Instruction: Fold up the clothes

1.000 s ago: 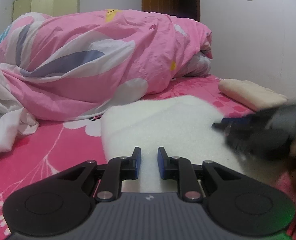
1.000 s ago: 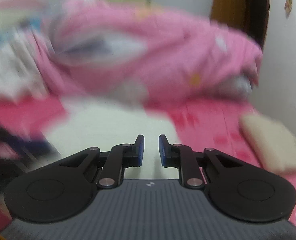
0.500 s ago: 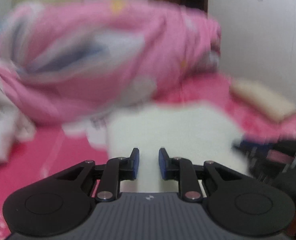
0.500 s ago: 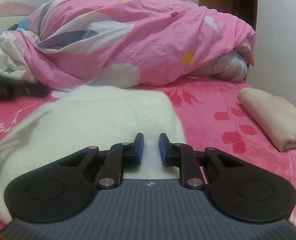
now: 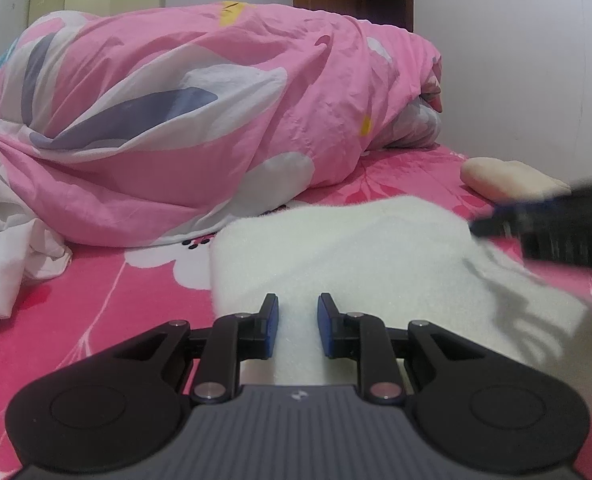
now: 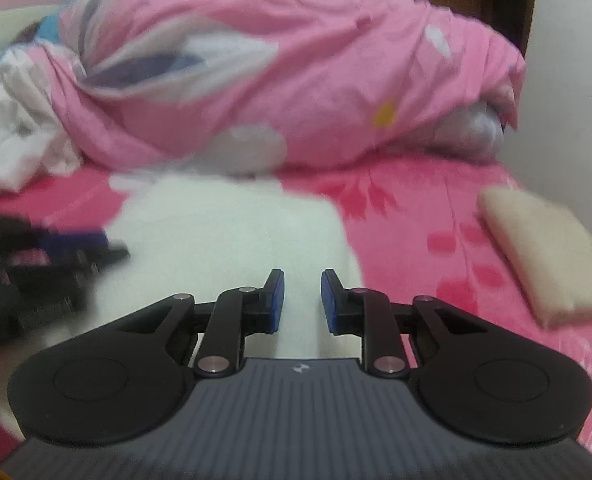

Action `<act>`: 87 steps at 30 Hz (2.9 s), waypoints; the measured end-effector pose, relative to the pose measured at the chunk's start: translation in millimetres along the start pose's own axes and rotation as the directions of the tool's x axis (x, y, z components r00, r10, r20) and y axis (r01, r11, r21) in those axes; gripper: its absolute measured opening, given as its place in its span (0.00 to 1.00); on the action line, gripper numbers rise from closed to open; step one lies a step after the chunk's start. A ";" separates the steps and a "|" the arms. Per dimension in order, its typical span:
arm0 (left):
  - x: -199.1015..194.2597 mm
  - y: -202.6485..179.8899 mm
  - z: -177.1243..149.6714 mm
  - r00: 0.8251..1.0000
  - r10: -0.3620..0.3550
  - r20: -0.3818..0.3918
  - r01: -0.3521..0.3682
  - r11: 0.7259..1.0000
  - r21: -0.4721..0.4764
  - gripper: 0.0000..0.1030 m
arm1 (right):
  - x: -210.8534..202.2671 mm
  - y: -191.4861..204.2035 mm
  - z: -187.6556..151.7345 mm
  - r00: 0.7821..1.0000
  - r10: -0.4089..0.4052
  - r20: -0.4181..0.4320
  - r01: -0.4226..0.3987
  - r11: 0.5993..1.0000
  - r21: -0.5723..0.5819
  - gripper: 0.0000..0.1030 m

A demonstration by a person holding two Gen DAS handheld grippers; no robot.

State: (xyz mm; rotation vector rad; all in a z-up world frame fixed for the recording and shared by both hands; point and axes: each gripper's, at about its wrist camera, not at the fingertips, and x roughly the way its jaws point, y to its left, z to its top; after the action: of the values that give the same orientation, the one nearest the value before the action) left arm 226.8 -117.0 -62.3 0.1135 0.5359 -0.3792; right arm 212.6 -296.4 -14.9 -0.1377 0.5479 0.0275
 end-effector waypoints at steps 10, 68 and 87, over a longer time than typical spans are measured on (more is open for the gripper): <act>0.1 6.0 3.8 1.000 -0.023 -0.007 0.023 0.999 -0.025 0.20 | 58.9 -10.7 -7.0 0.997 0.038 -0.060 -0.036 0.999 0.032 0.18; 33.4 14.7 16.4 0.999 -0.017 -0.043 0.012 0.995 -0.099 0.22 | 91.1 -30.4 1.5 0.992 0.093 -0.084 -0.083 0.990 0.110 0.19; 59.0 30.2 46.7 0.992 -0.043 -0.118 0.030 0.993 -0.114 0.29 | 90.0 -34.5 -6.3 0.993 0.104 -0.055 -0.093 0.981 0.170 0.19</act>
State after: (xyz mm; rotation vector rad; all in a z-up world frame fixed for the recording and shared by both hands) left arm 307.3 -117.6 -52.7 0.0180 0.6782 -0.3785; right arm 288.3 -332.3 -62.8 0.0527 0.6178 0.0737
